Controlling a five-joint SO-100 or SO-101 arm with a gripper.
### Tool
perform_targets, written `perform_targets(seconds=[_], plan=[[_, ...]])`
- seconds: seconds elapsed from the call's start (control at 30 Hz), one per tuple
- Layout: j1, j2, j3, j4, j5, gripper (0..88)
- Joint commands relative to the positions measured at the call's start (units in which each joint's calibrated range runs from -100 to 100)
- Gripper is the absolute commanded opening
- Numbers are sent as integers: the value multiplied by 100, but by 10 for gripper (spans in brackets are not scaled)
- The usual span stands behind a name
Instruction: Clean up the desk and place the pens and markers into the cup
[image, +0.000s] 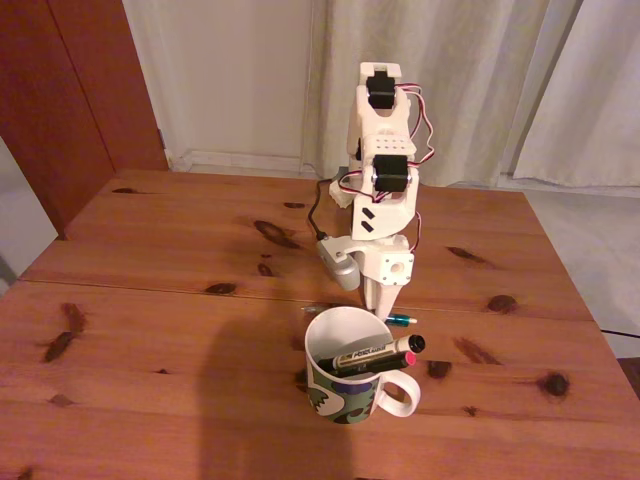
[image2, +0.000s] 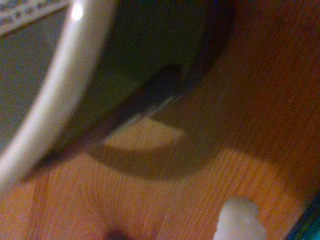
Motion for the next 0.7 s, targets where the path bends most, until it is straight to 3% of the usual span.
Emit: perform_targets(seconds=[0.0, 0.67], plan=[[8, -102, -32, 59, 45, 148], [105, -27, 437, -10, 286, 148]])
